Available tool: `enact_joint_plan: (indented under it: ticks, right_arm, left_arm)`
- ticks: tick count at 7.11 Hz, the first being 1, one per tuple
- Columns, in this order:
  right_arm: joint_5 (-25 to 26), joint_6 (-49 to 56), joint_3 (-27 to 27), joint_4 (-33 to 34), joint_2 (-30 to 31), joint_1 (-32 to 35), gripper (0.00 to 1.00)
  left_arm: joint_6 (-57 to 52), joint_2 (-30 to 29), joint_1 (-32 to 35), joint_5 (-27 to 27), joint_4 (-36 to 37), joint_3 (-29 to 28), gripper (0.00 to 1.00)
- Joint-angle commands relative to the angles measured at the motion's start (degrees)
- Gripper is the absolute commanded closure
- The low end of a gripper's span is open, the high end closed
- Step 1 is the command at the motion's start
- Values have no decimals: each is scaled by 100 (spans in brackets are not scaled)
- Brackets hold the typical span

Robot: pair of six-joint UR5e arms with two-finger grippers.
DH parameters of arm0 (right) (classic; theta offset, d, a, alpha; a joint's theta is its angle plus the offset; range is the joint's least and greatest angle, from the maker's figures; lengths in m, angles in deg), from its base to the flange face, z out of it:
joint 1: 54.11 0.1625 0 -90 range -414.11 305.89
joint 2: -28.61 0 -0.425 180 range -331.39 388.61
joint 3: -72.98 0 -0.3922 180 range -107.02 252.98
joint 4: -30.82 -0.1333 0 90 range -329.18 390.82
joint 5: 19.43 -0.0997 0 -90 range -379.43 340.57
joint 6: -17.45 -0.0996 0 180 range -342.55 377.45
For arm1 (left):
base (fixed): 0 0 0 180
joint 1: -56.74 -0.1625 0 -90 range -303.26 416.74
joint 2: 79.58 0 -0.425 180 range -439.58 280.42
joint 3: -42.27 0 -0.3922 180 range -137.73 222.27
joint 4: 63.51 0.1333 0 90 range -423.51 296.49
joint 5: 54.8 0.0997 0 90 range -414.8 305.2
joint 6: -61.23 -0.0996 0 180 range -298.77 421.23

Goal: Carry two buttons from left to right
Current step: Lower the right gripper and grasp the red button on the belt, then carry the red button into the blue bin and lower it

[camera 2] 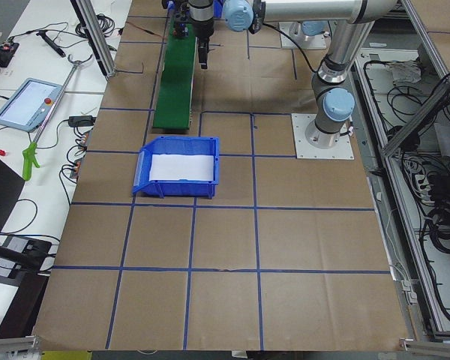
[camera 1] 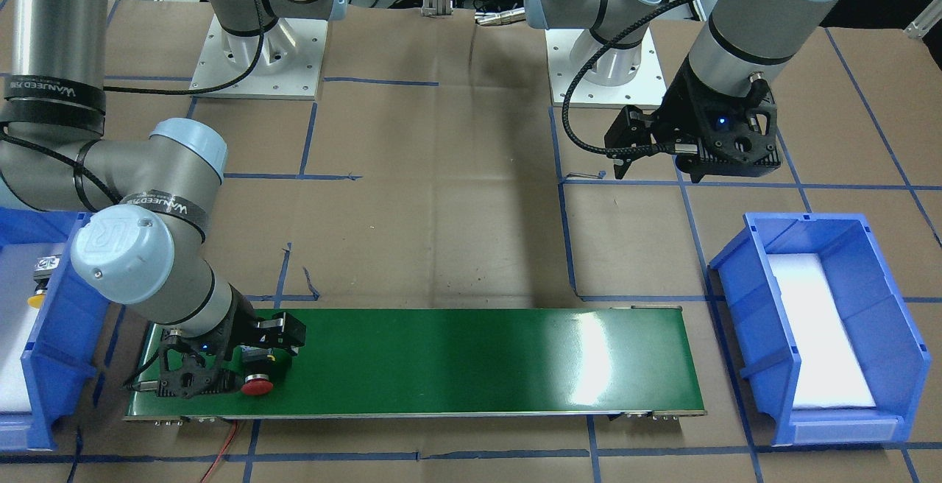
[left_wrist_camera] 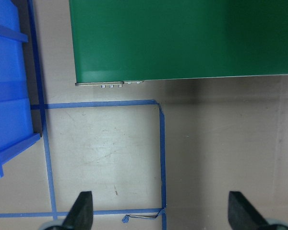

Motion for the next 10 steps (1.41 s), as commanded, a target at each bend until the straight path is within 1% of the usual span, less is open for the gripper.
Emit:
enact_joint_plan:
  ticks: [1,2,3,4,5,6,7,8,9,10]
  right_arm:
    - [33,30,-15,-6,-60,-123,4]
    - [51,48,-23,-50,-43,-202,7]
    - [51,74,-24,-76,-34,-246,13]
    - [68,83,-24,-94,-25,-290,30]
    - [321,92,-32,-225,-16,-317,58]
    - [436,101,-67,-618,1,-326,80]
    - [446,92,-128,-883,63,-335,92]
    - [638,101,-155,-929,89,-361,95]
    - [753,101,-164,-947,203,-457,96]
    - [754,110,-164,-964,334,-571,96]
  left_arm:
    - [7,0,0,0,0,-6,0]
    - [7,0,0,0,0,-6,0]
    - [7,0,0,8,0,-6,0]
    - [7,0,0,8,0,-6,0]
    - [7,0,0,0,0,-6,0]
    - [7,0,0,0,9,-6,0]
    - [7,0,0,0,9,-6,0]
    - [7,0,0,0,9,-6,0]
    - [7,0,0,0,18,-6,0]
    - [7,0,0,0,18,-6,0]
